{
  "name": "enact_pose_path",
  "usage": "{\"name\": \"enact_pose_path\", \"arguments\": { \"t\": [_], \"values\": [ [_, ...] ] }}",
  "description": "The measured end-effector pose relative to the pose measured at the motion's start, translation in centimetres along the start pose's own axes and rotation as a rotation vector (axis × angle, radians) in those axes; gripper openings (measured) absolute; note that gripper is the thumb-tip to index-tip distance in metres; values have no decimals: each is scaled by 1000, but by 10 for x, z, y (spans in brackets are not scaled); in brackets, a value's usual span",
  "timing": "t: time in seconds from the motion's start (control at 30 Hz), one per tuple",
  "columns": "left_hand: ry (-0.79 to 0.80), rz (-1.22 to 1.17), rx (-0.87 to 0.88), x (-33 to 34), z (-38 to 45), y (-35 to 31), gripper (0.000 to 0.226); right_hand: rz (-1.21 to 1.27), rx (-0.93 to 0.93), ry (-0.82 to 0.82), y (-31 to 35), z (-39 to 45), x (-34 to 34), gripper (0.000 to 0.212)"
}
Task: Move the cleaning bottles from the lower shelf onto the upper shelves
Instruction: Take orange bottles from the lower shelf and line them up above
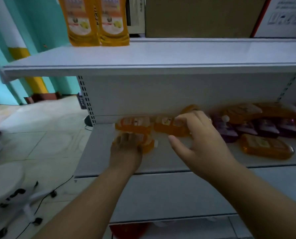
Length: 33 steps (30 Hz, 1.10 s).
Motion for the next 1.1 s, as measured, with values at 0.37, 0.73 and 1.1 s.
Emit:
{"name": "enact_pose_path", "arguments": {
  "t": [0.37, 0.73, 1.1],
  "values": [
    [379, 208, 235, 20, 68, 5, 103, -6, 117, 22, -25, 21, 58, 46],
    [148, -717, -410, -60, -6, 90, 81, 180, 25, 137, -67, 76, 162, 38],
    [20, -1048, -706, -74, -78, 100, 79, -317, -199, 438, -74, 118, 283, 43]
  ]
}}
Point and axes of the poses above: each hand's wrist, its own z-axis towards the middle knuckle, its own x-axis out of the palm, y = z × x, the point moved 9 cm from there along z, towards the middle knuckle, and after that the axes turned 12 degrees about -x, right-handed, at the moved point
